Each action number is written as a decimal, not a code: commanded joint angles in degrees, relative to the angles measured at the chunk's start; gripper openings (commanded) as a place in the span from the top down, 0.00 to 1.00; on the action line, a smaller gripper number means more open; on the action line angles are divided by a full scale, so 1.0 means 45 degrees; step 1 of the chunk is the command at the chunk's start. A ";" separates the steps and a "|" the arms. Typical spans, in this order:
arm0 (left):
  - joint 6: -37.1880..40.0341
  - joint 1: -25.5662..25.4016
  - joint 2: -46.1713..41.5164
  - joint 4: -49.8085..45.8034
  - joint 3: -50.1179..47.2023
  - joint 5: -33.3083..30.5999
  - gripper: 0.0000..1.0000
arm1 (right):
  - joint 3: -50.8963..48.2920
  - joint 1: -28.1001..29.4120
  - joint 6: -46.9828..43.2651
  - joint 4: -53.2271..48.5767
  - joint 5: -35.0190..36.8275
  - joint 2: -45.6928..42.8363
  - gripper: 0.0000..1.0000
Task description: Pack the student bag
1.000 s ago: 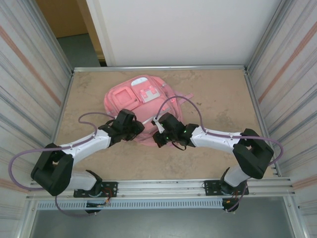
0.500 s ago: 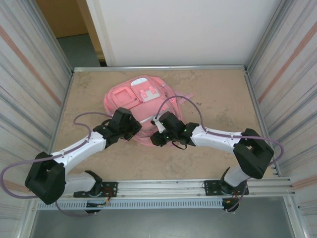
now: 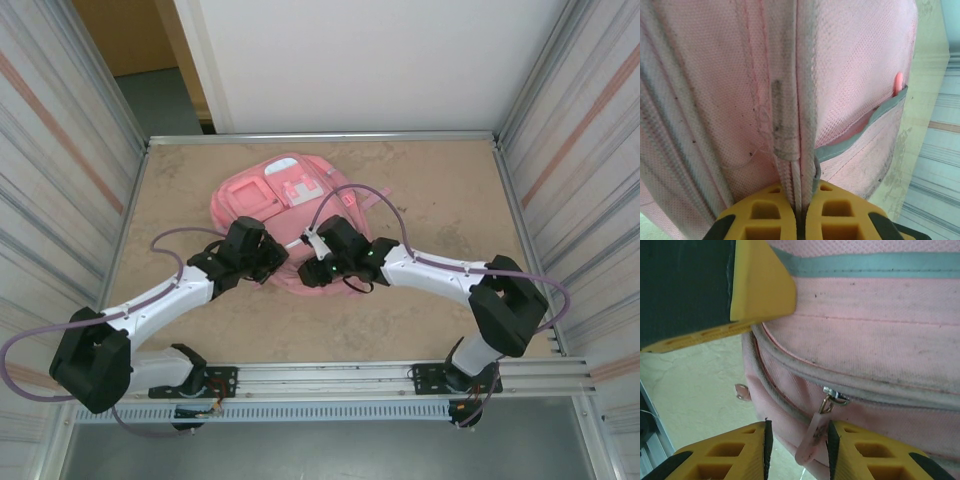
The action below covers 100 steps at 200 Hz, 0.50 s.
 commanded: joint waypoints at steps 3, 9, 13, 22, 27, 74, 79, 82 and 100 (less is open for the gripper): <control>-0.0065 -0.0179 -0.0460 0.0913 0.0130 0.0811 1.00 | 0.0656 -0.0229 0.0316 -0.0696 0.0243 0.0541 0.66; -0.0089 -0.0177 -0.0473 0.1022 0.0099 0.0900 1.00 | 0.0766 -0.0230 0.0403 -0.0818 0.0413 0.0648 0.67; -0.0092 -0.0177 -0.0495 0.1090 0.0085 0.0967 1.00 | 0.0817 -0.0228 0.0469 -0.0825 0.0528 0.0704 0.67; 0.0051 -0.0175 -0.0545 0.1049 0.0137 0.1033 1.00 | 0.0931 -0.0245 0.0674 -0.0855 0.0907 0.0870 0.68; 0.0191 -0.0177 -0.0575 0.0913 0.0218 0.1019 1.00 | 0.1042 -0.0237 0.0754 -0.0938 0.1127 0.0985 0.69; 0.1015 0.0059 -0.1160 -0.0099 0.0539 0.0626 1.00 | 0.1321 -0.0183 0.1139 -0.1254 0.2083 0.1178 0.97; 0.1106 0.0138 -0.1204 -0.0255 0.0535 0.0598 1.00 | 0.1298 -0.0191 0.1143 -0.1232 0.2077 0.1150 1.00; 0.1152 0.0199 -0.1207 -0.0330 0.0536 0.0588 1.00 | 0.1298 -0.0194 0.1133 -0.1270 0.2095 0.1124 1.00; 0.1146 0.0661 -0.1385 -0.0440 0.0370 0.0847 1.00 | 0.1326 -0.0334 0.1140 -0.1828 0.2365 0.0892 1.00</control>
